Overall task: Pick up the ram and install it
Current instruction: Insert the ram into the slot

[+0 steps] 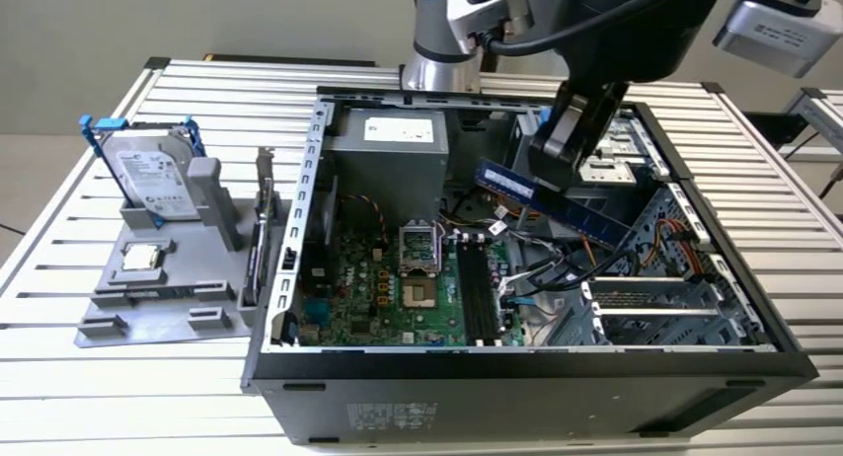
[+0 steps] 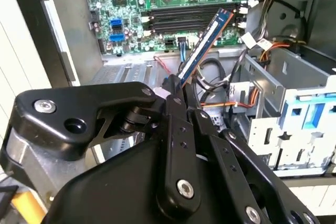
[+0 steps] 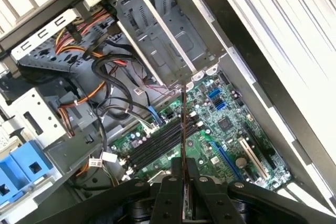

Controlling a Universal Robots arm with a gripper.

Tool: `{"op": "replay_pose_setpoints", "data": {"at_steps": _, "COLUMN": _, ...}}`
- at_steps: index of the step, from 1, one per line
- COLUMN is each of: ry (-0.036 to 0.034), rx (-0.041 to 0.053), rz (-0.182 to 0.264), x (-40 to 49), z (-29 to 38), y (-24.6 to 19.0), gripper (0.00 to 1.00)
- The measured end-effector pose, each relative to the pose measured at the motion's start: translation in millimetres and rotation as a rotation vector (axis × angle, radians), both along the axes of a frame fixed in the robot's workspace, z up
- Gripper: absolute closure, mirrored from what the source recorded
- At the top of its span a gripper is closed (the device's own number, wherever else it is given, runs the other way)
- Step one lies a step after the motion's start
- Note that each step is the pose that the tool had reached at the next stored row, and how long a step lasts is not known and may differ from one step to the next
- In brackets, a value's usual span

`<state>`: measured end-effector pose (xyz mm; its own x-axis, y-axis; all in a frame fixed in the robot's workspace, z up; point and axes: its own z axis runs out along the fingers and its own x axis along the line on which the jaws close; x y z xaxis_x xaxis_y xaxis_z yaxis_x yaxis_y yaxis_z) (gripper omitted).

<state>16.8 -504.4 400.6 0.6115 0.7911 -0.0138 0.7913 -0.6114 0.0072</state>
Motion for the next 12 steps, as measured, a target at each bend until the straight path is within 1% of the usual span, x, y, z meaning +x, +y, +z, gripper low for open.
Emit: {"op": "replay_pose_setpoints", "data": {"at_steps": 12, "ry": 0.0000, "rx": -0.0048, "rz": -0.135, "x": 0.4, "z": -0.1, "y": 0.0, "gripper": 1.00}}
